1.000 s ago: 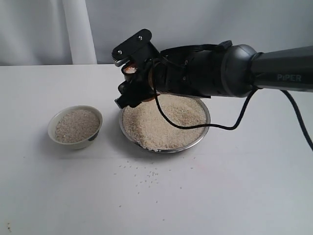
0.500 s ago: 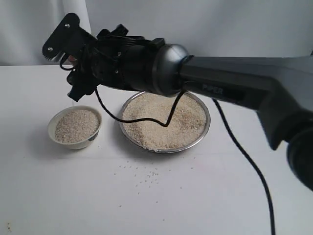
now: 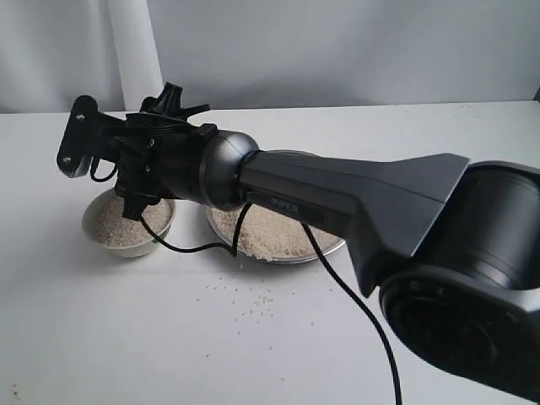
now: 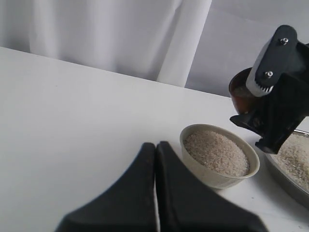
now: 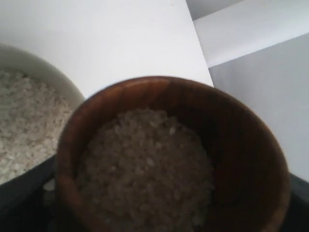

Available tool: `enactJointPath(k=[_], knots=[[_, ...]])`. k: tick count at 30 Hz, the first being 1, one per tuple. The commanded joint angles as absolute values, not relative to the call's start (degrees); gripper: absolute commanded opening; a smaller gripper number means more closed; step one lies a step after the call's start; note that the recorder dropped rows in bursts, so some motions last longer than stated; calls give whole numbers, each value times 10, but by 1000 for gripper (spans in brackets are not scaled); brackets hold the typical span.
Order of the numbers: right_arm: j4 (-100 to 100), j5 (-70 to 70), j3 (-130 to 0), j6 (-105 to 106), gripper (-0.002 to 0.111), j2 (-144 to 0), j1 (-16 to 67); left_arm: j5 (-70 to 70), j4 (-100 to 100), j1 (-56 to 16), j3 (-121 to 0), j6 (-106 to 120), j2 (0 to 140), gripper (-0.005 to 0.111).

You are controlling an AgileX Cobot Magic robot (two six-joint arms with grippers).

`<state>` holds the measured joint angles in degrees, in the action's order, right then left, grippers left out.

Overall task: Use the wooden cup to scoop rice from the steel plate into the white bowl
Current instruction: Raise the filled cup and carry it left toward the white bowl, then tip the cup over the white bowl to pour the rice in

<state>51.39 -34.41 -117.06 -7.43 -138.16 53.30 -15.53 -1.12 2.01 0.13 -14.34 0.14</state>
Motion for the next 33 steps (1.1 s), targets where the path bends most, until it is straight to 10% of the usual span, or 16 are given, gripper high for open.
enactJointPath(k=[1,33], knots=[[565,-365,-1181,-51,0,-1384,542,-153,-10,17,0,-146,0,0],[820,-472,-1181,138,0,-1432,594,-153,-10,17,0,-146,0,0]])
